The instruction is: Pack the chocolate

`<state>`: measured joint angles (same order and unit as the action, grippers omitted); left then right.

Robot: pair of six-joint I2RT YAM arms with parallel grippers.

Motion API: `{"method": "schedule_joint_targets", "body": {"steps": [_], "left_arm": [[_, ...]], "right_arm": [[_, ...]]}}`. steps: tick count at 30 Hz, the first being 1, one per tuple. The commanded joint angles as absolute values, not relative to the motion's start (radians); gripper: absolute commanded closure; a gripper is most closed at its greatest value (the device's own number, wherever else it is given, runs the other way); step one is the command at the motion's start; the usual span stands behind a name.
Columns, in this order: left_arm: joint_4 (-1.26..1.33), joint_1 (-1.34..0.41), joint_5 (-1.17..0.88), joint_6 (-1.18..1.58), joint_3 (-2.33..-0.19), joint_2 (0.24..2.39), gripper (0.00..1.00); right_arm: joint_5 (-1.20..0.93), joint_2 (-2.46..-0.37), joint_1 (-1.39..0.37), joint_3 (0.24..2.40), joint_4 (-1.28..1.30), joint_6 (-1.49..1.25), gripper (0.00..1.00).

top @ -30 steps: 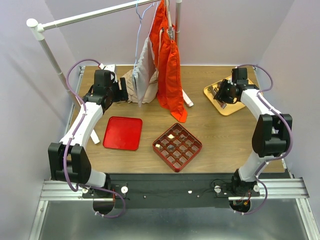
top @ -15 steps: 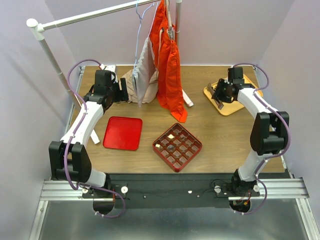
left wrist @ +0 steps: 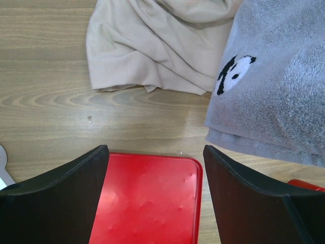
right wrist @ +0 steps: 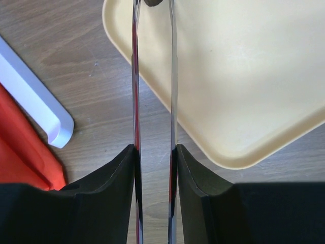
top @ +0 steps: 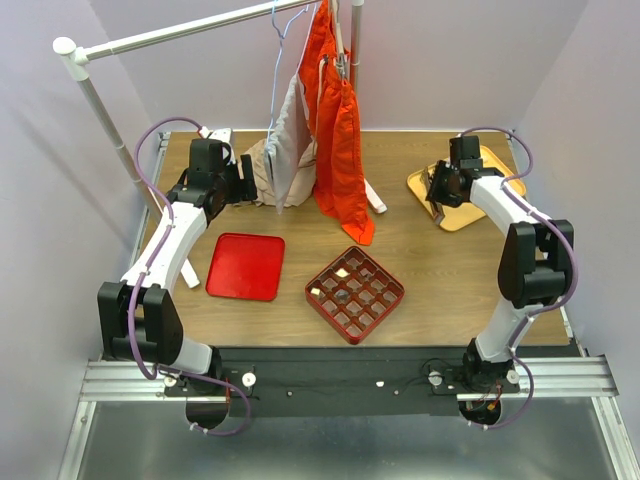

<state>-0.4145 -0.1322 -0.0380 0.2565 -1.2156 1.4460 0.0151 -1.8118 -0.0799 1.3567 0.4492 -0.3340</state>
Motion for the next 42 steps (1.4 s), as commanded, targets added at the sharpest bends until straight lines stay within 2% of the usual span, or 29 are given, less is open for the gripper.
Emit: {"method": "schedule_joint_targets", "body": {"steps": [1, 6, 10, 15, 24, 29, 35, 42], "left_arm": [[-0.426, -0.129, -0.031, 0.261, -1.244, 1.454, 0.16], [-0.431, -0.129, -0.026, 0.258, -1.243, 1.448, 0.15], [-0.431, -0.129, -0.025, 0.258, -1.236, 1.443, 0.15], [-0.428, -0.129, -0.026, 0.258, -1.232, 1.443, 0.15], [-0.428, -0.129, -0.02, 0.255, -1.229, 1.437, 0.16], [-0.428, -0.129, -0.017, 0.252, -1.227, 1.437, 0.16], [-0.426, -0.129, -0.018, 0.249, -1.226, 1.445, 0.15], [-0.425, -0.129, -0.02, 0.247, -1.227, 1.447, 0.15]], "right_arm": [[0.094, -1.767, -0.086, 1.365, 0.436, -0.314, 0.58], [0.106, -1.756, -0.087, 1.365, 0.449, -0.308, 0.59], [0.126, -1.758, -0.087, 1.371, 0.469, -0.302, 0.51], [0.103, -1.782, -0.087, 1.39, 0.474, -0.295, 0.48], [0.069, -1.83, -0.101, 1.428, 0.477, -0.276, 0.49], [0.101, -1.844, -0.118, 1.431, 0.477, -0.264, 0.55], [0.158, -1.835, -0.13, 1.428, 0.489, -0.256, 0.57], [0.184, -1.79, -0.133, 1.41, 0.5, -0.265, 0.72]]}}
